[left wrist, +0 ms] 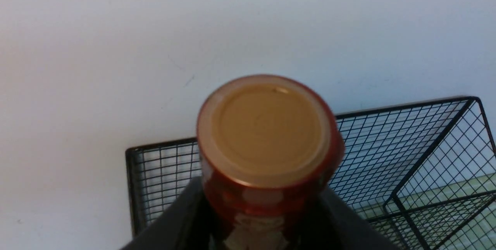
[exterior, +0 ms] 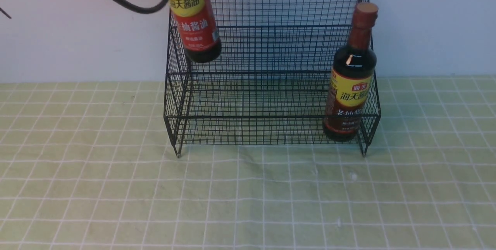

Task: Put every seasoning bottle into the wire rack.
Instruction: Use the left arm to put the condiment bottle back on the shelf

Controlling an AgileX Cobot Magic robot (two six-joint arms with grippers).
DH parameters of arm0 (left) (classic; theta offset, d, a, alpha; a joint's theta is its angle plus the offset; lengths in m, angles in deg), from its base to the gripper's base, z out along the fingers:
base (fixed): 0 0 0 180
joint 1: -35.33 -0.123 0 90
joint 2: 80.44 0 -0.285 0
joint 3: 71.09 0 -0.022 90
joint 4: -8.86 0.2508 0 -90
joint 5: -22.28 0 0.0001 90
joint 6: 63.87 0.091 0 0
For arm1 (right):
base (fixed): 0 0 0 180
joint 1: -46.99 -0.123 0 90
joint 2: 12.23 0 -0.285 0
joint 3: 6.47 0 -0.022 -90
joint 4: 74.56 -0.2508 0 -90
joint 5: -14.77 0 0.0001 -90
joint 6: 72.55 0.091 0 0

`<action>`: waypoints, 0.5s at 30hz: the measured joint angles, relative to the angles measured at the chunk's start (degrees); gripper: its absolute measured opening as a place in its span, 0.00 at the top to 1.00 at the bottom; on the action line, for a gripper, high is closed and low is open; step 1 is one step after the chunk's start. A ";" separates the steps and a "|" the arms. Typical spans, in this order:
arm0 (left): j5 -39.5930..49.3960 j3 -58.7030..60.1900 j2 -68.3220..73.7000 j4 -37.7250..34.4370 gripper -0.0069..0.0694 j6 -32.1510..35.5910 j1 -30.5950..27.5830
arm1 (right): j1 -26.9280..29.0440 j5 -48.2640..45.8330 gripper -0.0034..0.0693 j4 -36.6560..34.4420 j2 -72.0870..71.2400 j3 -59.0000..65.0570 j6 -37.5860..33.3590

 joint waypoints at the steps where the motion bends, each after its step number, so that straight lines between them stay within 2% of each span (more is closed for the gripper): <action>1: -0.07 0.00 0.43 -0.13 0.55 0.00 0.08 | 0.00 0.00 0.97 0.34 0.00 0.00 0.00; 11: 3.88 0.00 5.47 0.38 0.55 1.06 0.06 | 0.00 0.00 0.97 0.59 0.00 0.00 0.00; 15: 6.88 0.00 7.69 0.32 0.55 4.42 0.06 | 0.00 0.00 0.97 0.59 0.00 0.00 0.00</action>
